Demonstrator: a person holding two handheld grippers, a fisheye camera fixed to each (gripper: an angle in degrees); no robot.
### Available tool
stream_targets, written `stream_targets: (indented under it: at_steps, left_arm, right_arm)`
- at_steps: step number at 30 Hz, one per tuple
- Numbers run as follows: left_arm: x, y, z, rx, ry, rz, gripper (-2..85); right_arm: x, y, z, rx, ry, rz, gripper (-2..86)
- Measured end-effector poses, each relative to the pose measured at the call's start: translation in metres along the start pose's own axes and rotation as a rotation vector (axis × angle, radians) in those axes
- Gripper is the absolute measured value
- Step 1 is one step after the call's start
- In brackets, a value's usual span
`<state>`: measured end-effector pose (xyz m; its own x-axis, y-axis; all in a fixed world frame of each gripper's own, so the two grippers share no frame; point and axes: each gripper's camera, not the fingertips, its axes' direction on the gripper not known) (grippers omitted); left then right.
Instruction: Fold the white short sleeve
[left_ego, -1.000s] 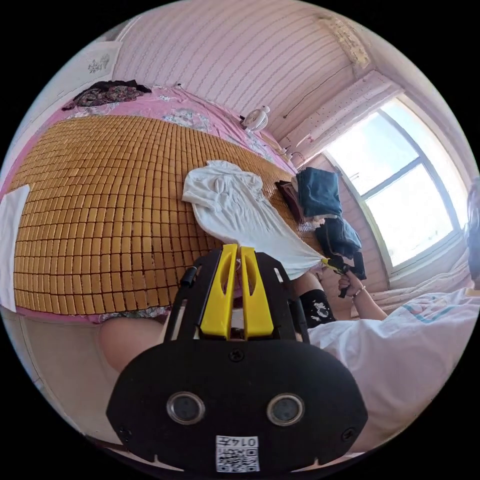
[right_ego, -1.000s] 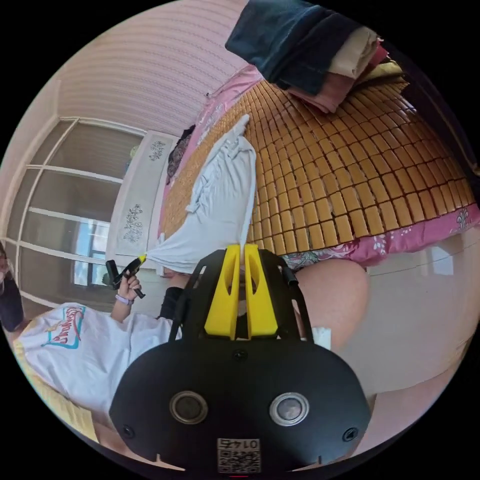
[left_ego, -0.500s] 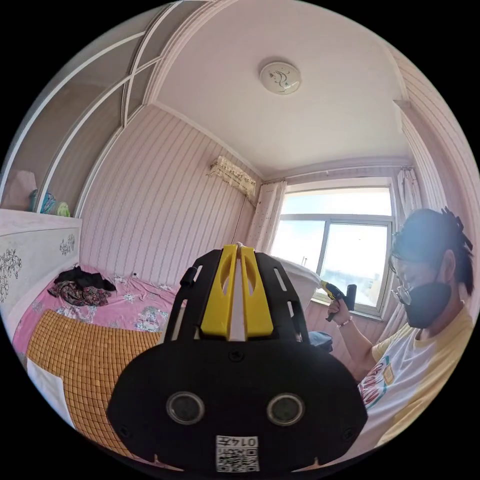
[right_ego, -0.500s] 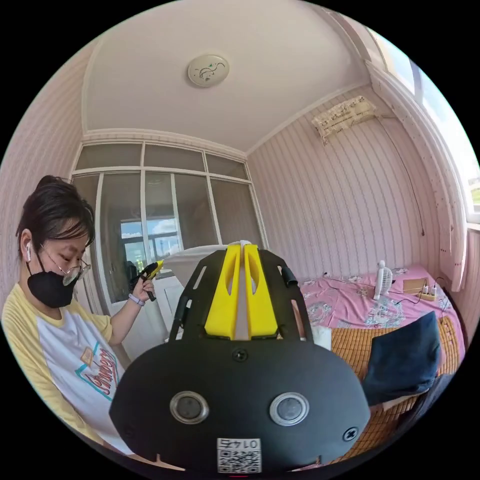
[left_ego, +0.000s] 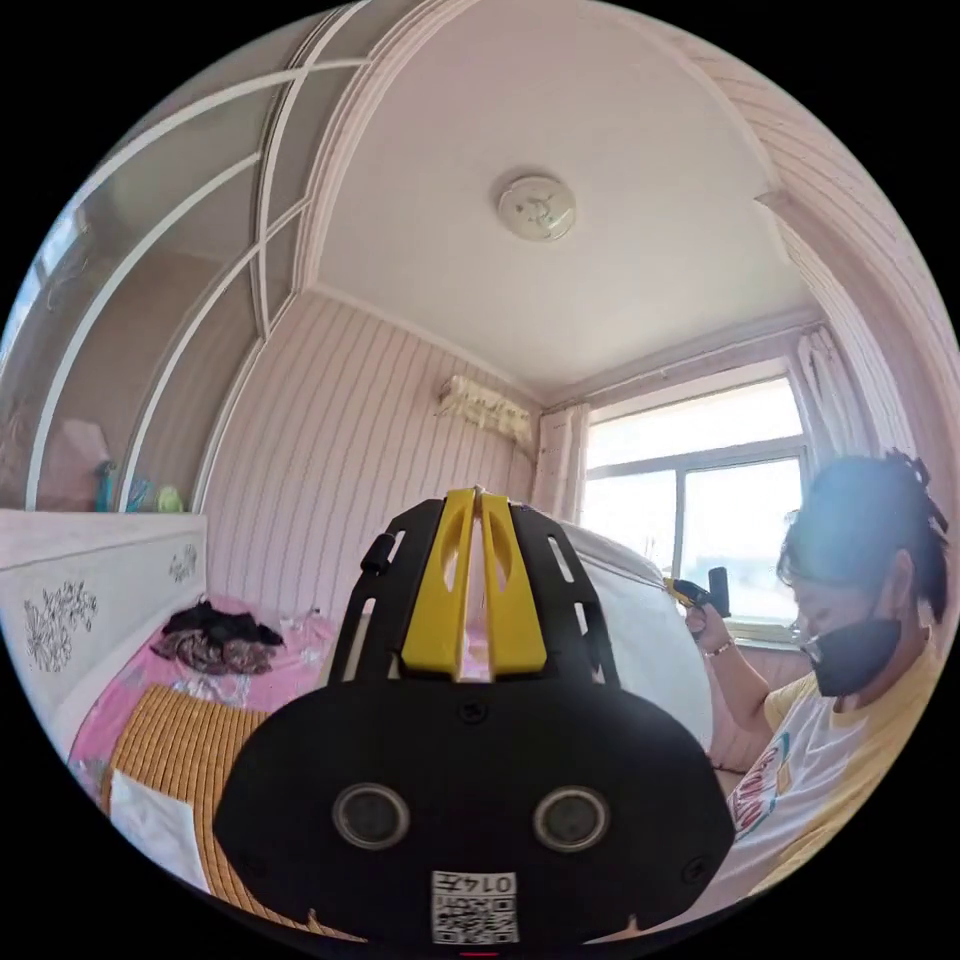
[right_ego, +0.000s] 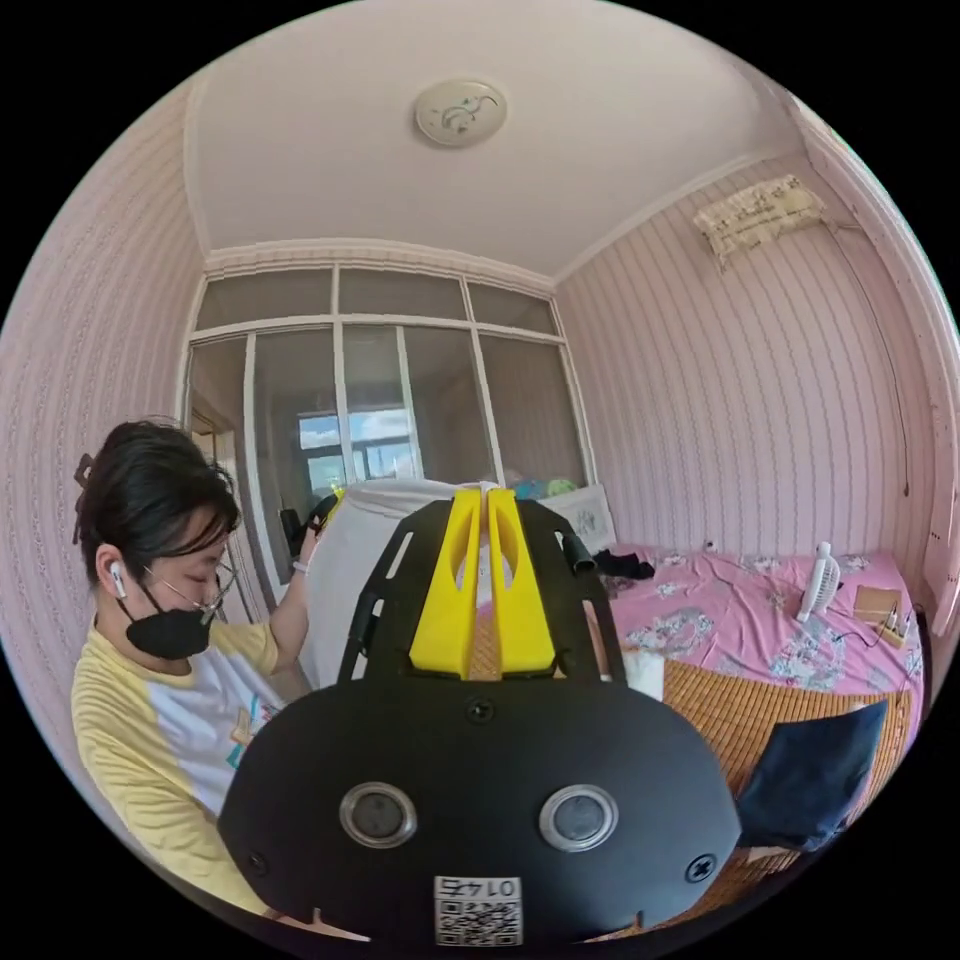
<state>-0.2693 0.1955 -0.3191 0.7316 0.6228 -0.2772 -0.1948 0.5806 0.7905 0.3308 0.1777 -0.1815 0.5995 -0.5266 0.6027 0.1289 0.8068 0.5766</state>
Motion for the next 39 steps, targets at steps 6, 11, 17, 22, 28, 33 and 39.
stream_targets:
  at_steps: [6, 11, 17, 22, 28, 33, 39]
  left_arm:
    - [-0.117, 0.095, 0.120, -0.467, -0.259, -0.292, -1.0]
    - [-0.151, 0.072, 0.169, -0.265, -0.193, -0.380, -1.0]
    - [-0.150, 0.045, 0.185, -0.188, -0.172, -0.220, -1.0]
    - [-0.182, 0.129, 0.176, -0.331, -0.152, -0.314, -1.0]
    - [-0.213, 0.269, 0.164, -0.638, -0.208, -0.439, -1.0]
    - [-0.240, 0.366, 0.170, -0.881, -0.296, -0.570, -1.0]
    - [-0.255, 0.432, 0.175, -1.062, -0.356, -0.660, -1.0]
  right_arm:
    - [0.142, 0.064, 0.160, -0.374, 0.212, 0.367, 0.4]
    - [0.184, 0.013, 0.184, -0.086, 0.197, 0.462, 0.4]
    - [0.164, -0.051, 0.184, 0.103, 0.186, 0.202, 0.4]
    - [0.177, 0.035, 0.204, -0.042, 0.191, 0.205, 0.4]
    - [0.213, 0.191, 0.234, -0.317, 0.277, 0.419, 0.5]
    - [0.250, 0.276, 0.264, -0.466, 0.320, 0.637, 0.5]
    - [0.273, 0.341, 0.287, -0.604, 0.361, 0.801, 0.5]
